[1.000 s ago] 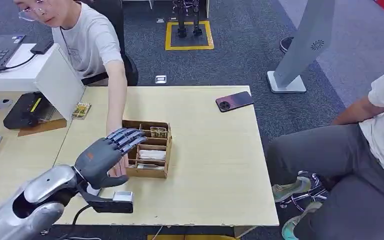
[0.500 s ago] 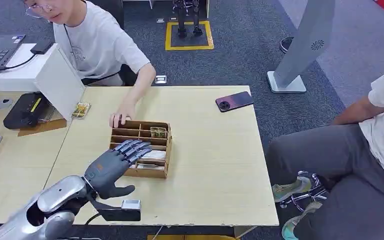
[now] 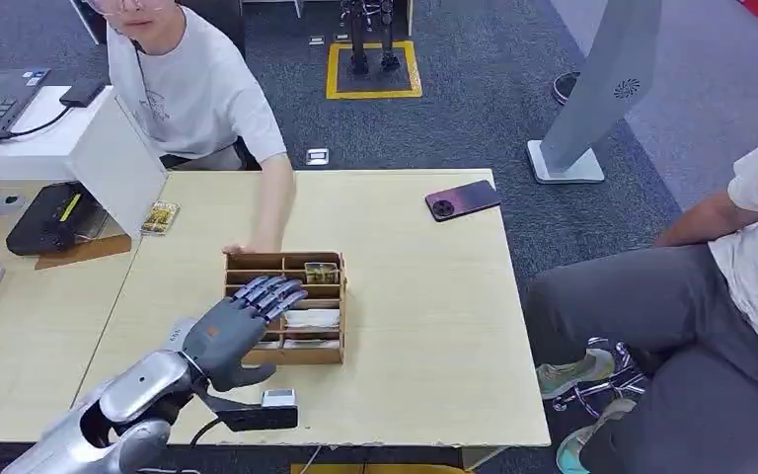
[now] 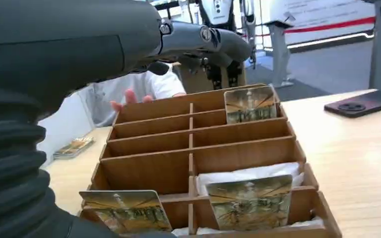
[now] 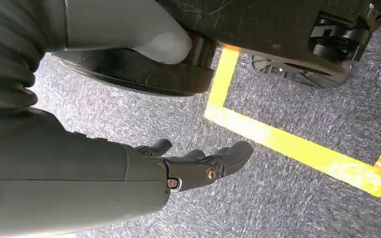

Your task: Pass the card to the sensor for recognition and then transmit it.

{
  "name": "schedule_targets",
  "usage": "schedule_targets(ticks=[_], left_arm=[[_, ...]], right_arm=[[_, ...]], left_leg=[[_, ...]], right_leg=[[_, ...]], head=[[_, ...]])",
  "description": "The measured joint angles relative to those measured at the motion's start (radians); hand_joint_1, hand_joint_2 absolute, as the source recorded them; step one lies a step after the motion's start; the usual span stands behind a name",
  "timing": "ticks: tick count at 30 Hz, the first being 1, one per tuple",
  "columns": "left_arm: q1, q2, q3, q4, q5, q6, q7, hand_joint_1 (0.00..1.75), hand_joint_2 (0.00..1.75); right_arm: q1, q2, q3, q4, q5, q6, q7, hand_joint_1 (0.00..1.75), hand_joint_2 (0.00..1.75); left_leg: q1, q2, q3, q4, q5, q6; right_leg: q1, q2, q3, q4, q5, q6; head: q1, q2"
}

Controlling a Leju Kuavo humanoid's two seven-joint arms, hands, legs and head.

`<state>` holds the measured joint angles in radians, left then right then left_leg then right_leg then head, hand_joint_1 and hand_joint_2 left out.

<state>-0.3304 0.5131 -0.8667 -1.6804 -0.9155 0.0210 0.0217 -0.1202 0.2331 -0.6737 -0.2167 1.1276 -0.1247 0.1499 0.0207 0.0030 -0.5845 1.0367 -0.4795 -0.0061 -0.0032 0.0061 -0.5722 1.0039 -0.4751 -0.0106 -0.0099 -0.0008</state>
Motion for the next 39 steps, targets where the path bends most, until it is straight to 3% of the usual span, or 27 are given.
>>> schedule_targets(ticks=[13, 21, 39], left_arm=[[0.023, -0.053, 0.003, 0.05, -0.04, 0.03, 0.018, 0.0, 1.75], [0.028, -0.055, 0.003, 0.052, 0.077, -0.031, -0.043, 0.0, 1.75], [0.032, -0.048, 0.003, 0.051, 0.135, -0.053, -0.051, 0.0, 1.75]], right_arm=[[0.0, 0.0, 0.0, 0.0, 0.004, -0.001, 0.0, 0.0, 1.75], [0.0, 0.0, 0.0, 0.0, 0.003, -0.001, 0.0, 0.0, 1.75], [0.0, 0.0, 0.0, 0.0, 0.002, -0.001, 0.0, 0.0, 1.75]], left_leg=[[0.0, 0.0, 0.0, 0.0, 0.0, 0.0], [0.0, 0.0, 0.0, 0.0, 0.0, 0.0], [0.0, 0.0, 0.0, 0.0, 0.0, 0.0]], right_leg=[[0.0, 0.0, 0.0, 0.0, 0.0, 0.0], [0.0, 0.0, 0.0, 0.0, 0.0, 0.0], [0.0, 0.0, 0.0, 0.0, 0.0, 0.0]], head=[[0.0, 0.0], [0.0, 0.0], [0.0, 0.0]])
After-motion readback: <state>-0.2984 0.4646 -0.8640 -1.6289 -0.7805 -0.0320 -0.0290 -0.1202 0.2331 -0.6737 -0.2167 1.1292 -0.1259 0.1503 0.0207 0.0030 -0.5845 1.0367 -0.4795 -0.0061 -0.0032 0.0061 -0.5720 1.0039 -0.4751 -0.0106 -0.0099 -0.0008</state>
